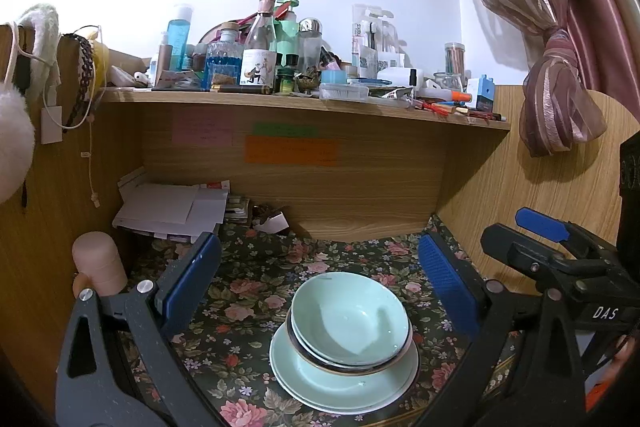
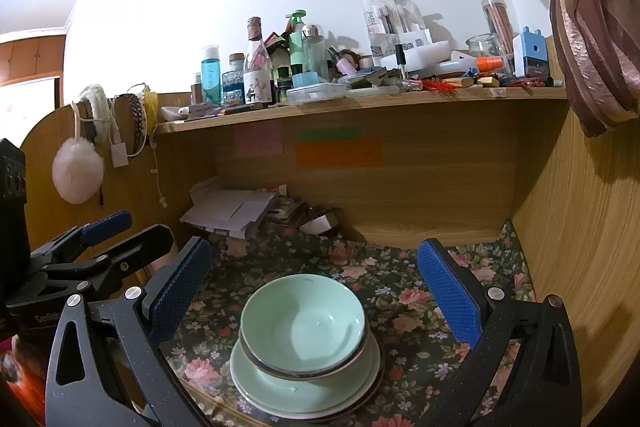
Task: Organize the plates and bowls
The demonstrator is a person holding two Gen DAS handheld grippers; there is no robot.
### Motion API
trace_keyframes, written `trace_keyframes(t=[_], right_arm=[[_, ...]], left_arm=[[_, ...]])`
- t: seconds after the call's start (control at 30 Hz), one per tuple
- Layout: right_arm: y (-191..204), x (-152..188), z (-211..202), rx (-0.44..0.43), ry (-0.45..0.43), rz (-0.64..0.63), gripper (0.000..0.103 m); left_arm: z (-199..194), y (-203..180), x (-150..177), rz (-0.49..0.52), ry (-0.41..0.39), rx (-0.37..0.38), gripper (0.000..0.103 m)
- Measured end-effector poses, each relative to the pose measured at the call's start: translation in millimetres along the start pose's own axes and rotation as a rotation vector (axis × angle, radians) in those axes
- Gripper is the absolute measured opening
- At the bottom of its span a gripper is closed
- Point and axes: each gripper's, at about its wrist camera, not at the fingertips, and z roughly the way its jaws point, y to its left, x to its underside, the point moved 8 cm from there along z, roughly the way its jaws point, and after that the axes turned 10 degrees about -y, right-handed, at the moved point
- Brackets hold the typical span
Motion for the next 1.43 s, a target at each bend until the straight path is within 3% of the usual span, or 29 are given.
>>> trace_keyframes(t=[1.43], right_arm=[[0.2, 12.8, 15.2, 0.042, 0.041, 0.029, 0.103]], left_arm=[[23.4, -1.6, 8.9, -0.021, 0.045, 0.036, 0.100]])
